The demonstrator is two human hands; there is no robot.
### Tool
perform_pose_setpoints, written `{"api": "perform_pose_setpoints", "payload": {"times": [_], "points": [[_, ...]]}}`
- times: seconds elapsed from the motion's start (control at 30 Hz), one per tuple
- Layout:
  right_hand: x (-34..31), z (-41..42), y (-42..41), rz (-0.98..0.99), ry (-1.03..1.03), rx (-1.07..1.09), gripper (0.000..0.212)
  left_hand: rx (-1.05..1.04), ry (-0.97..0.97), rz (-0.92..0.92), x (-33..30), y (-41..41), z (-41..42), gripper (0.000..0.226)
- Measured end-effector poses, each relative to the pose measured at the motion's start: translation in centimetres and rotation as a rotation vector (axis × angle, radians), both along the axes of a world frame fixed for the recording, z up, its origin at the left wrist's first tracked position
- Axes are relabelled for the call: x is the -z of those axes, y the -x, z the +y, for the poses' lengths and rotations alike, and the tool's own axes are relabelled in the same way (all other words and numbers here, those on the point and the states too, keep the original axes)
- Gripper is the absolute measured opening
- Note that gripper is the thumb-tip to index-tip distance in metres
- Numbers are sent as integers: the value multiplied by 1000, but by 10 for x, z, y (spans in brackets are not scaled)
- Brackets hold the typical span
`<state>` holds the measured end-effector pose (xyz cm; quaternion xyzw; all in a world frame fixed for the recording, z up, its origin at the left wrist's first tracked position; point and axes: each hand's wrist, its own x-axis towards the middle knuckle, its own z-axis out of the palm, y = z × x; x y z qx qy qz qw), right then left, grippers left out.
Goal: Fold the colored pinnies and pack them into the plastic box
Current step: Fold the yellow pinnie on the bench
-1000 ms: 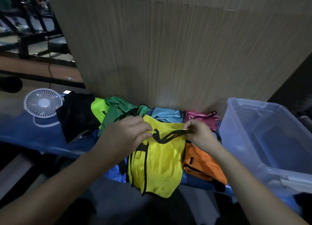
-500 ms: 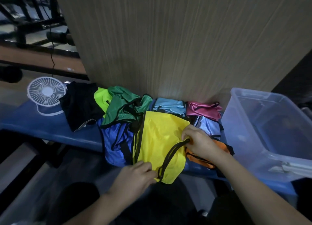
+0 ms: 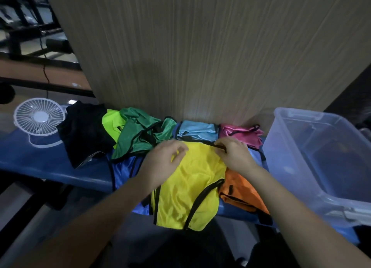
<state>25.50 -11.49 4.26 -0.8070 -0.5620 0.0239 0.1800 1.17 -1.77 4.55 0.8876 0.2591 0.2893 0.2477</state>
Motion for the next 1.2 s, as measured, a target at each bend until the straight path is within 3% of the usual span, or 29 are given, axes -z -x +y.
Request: {"api": "perform_pose_setpoints", "payload": {"times": [0.07, 0.23, 0.3, 0.47, 0.6, 0.7, 0.83, 0.97, 1.07, 1.2], "points": [[0, 15, -5, 41, 109, 33, 36, -58, 36, 79, -8, -28, 35, 25], [4, 33, -15, 37, 319, 37, 58, -7, 158, 580, 1, -54, 89, 63], [2, 36, -17, -4, 370, 17, 62, 20, 195, 672, 2, -53, 98, 66], [-4, 32, -14, -28, 329, -42, 46, 66, 201, 559, 2, -43, 107, 36], [-1, 27, -12, -63, 263, -92, 35, 109, 243, 625, 6, -35, 105, 44], [-2, 26, -7, 0, 192, -100, 20, 108, 257, 657, 6, -34, 104, 65], [-9, 21, 0, 74, 148, -73, 24, 90, 164, 773, 5, -33, 104, 68], [-17, 13, 3, 191, 126, -76, 25, 73, 160, 688, -1, -29, 99, 53], [-27, 9, 3, 234, 189, -111, 32, 140, 287, 576, -19, -23, 97, 34], [-32, 7, 2, 229, 248, -165, 17, 216, 429, 507, -42, -11, 90, 24]]}}
